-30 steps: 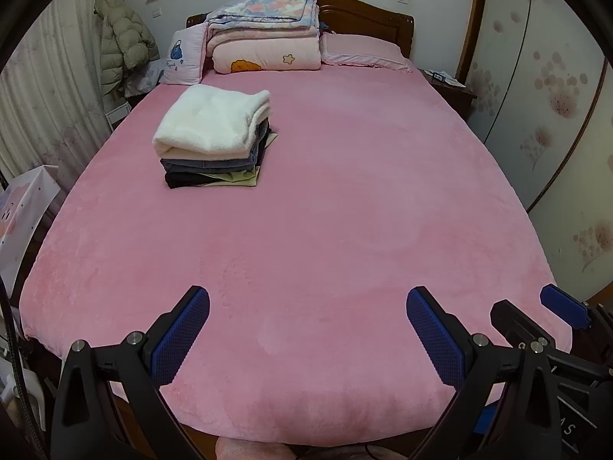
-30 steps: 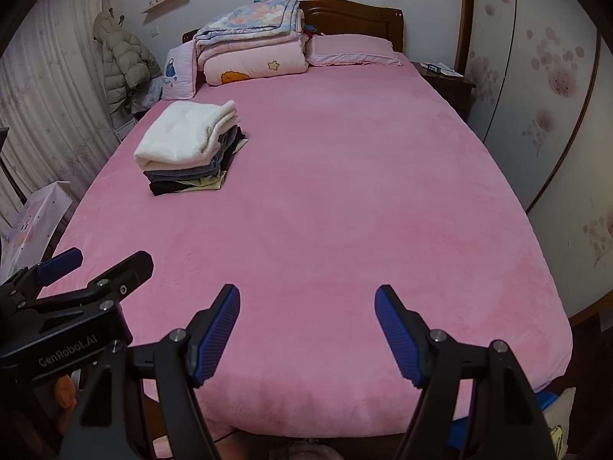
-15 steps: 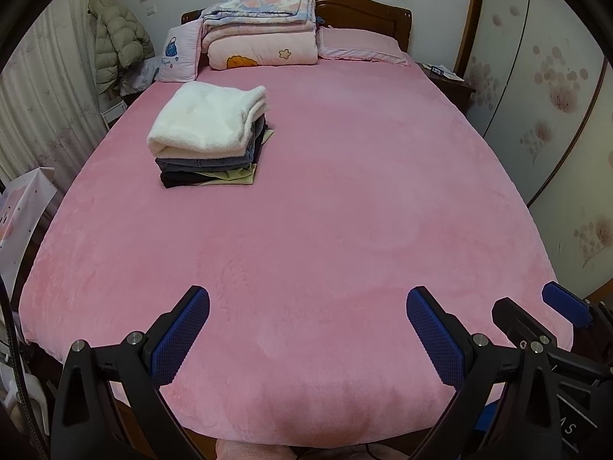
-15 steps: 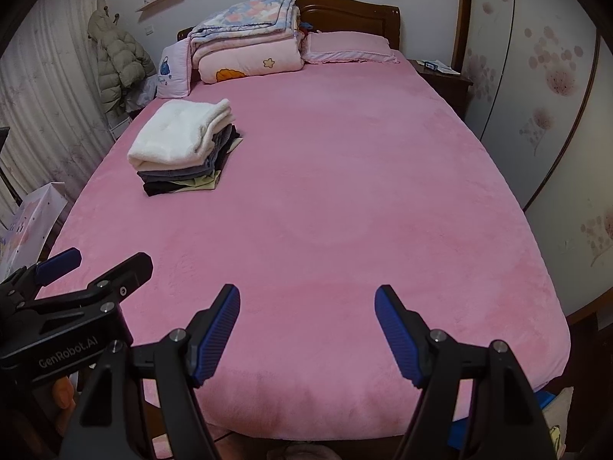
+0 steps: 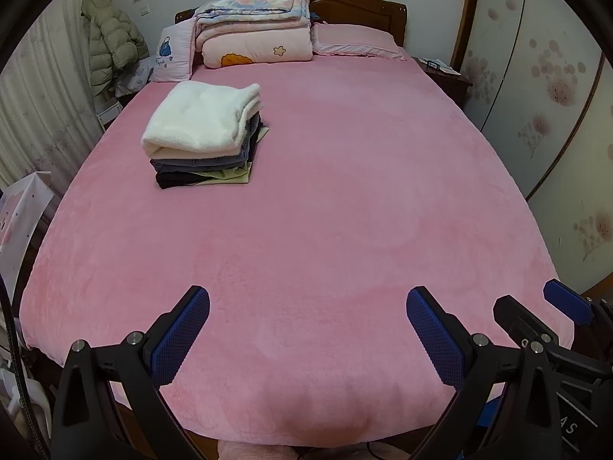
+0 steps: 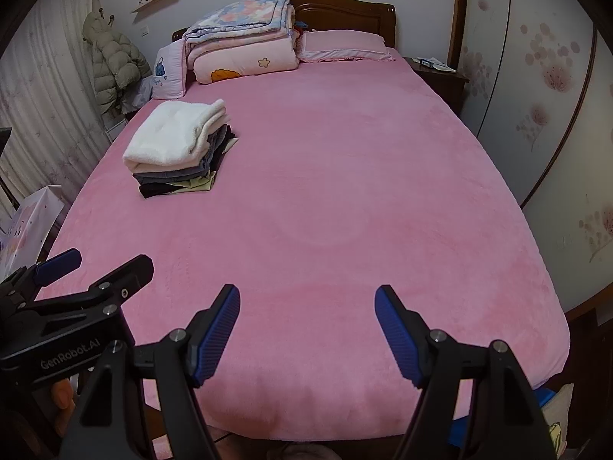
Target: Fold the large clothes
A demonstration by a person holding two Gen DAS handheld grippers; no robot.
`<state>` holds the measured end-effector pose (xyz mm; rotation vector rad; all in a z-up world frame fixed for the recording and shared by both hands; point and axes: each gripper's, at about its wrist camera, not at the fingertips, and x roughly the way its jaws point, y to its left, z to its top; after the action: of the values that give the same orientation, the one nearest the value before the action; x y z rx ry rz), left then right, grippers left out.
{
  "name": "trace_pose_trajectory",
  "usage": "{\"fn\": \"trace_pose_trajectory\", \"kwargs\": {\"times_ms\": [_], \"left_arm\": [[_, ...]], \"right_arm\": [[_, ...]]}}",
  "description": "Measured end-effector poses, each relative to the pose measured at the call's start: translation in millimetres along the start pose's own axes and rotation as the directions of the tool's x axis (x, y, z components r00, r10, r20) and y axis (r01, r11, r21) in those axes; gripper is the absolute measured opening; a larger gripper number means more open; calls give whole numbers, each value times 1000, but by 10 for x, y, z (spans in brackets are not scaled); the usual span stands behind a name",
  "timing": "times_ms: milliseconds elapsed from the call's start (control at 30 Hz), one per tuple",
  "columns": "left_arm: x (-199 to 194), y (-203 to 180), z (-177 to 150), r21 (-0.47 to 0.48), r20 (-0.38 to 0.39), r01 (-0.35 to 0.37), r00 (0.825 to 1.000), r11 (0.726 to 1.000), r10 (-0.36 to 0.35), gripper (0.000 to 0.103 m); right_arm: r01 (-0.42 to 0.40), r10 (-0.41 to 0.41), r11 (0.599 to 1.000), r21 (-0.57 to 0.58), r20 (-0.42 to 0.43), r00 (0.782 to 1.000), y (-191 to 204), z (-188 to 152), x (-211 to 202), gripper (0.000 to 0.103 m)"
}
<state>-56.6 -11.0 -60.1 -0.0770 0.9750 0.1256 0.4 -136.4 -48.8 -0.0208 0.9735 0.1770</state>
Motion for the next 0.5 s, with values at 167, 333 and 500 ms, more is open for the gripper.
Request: {"fn": "trace_pose_trajectory", "kwargs": {"times_ms": [167,333,500], "left_arm": [[19,-9,17,3,-2,0,1000,1000,0,102],[36,-1,27,3,-5,3,1000,1000,-3,102],[53,7,37,0,-8,7,1000,1000,-7,102]], "right_arm": [[0,0,1000,6,-1,1000,-19,9,11,73],[-1,1,1000,5,-1,1000,-23,9,12,73],[0,0,1000,4,0,1000,-19,7,12,73]]}}
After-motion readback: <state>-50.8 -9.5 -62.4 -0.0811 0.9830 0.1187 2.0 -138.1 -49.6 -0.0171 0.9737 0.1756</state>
